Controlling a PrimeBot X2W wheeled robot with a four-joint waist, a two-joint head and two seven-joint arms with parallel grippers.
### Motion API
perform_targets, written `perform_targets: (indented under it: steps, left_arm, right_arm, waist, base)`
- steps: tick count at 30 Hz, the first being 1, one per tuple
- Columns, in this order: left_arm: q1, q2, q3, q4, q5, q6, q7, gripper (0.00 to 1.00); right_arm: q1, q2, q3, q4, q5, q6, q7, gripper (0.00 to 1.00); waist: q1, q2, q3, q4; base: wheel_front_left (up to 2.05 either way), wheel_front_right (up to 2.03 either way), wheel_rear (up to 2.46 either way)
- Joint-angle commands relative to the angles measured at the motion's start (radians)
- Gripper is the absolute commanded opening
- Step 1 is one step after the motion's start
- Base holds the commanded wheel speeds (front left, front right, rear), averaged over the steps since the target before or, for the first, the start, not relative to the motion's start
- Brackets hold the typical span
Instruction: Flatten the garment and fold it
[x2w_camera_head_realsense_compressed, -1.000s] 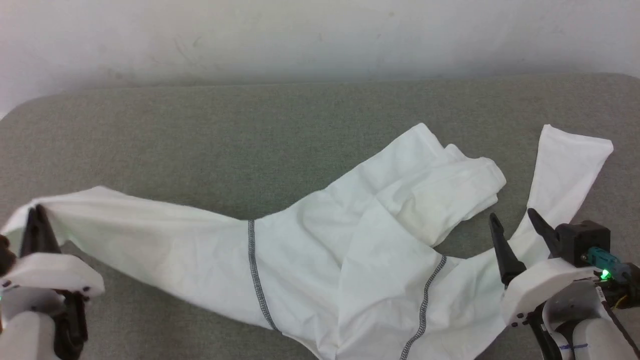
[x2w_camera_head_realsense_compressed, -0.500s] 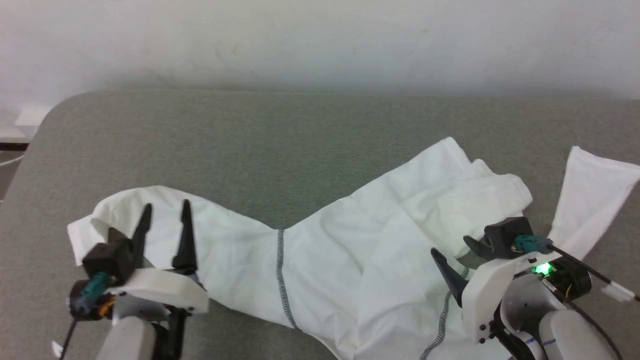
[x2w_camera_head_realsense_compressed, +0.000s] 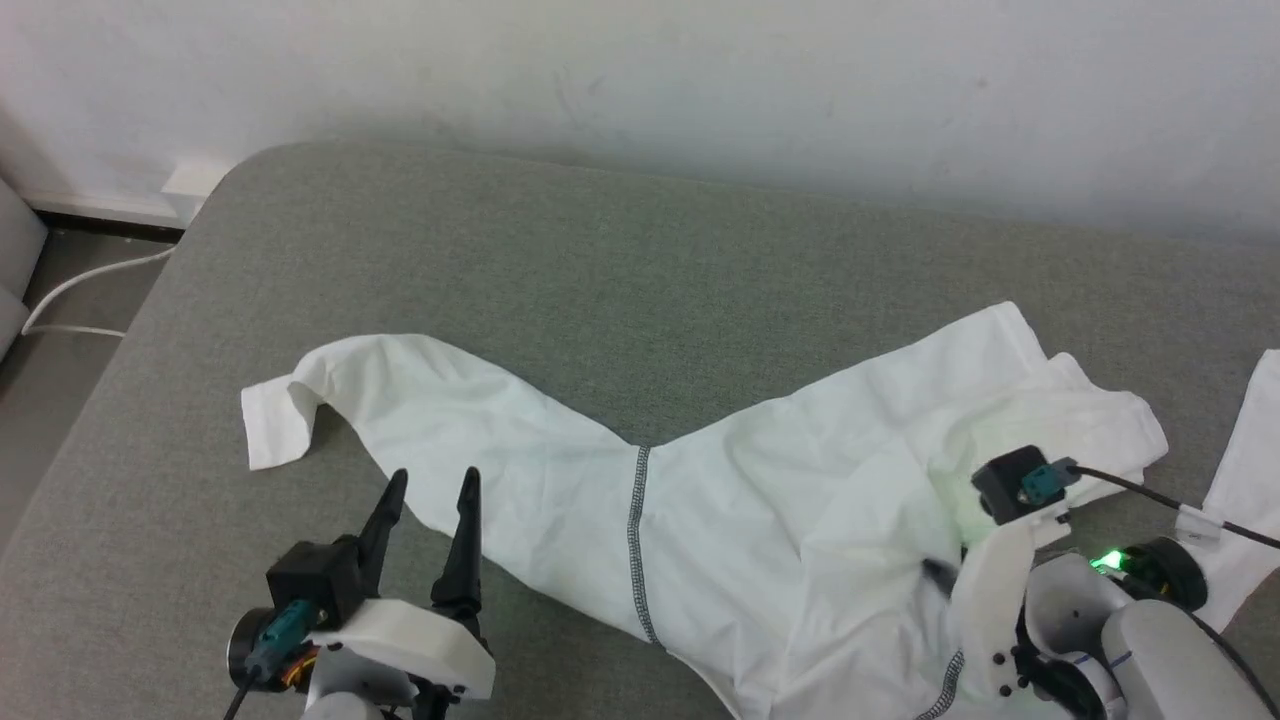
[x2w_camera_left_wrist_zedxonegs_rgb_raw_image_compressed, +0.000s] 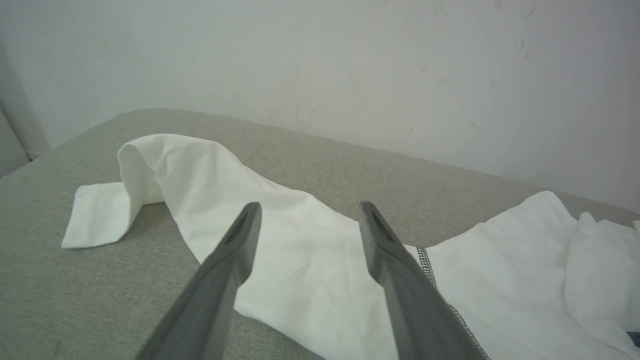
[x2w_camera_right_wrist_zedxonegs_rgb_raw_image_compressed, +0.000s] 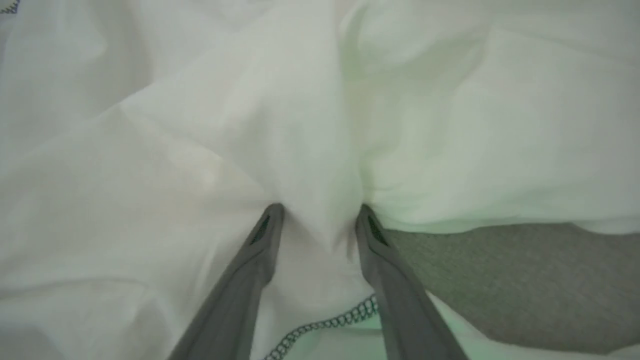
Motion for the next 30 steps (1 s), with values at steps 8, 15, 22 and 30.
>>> perform_targets:
  steps: [8,15,22,30]
  left_arm:
    - [0.017,0.011,-0.002,0.029,0.007,-0.01,-0.009,1.0]
    - [0.017,0.011,-0.019,0.028,0.011,-0.015,-0.007,1.0]
    - [-0.021,0.006,-0.089,0.028,0.02,-0.064,0.051,1.0]
    - [-0.187,-0.02,-0.241,0.049,-0.002,-0.139,0.308,1.0]
  right_arm:
    - [0.137,0.018,-0.22,-0.156,-0.042,-0.002,0.018,0.0]
    - [0.295,0.077,-0.353,-0.355,-0.037,-0.002,0.128,0.0]
    - [0.292,0.131,-0.312,-0.366,-0.05,-0.002,0.0,1.0]
    - [0.205,0.158,-0.334,-0.465,-0.126,-0.002,-0.206,1.0]
  waist:
    - [0.0001,0.0,-0.055,-0.11]
    - [0.0001,0.0,-0.081,-0.209]
    - [0.0001,0.0,-0.057,-0.278]
    - [0.0001,0.0,0.019,-0.358]
  base:
    - [0.0,0.0,0.0]
    - [0.0,0.0,0.0]
    - [0.0,0.0,0.0]
    - [0.0,0.0,0.0]
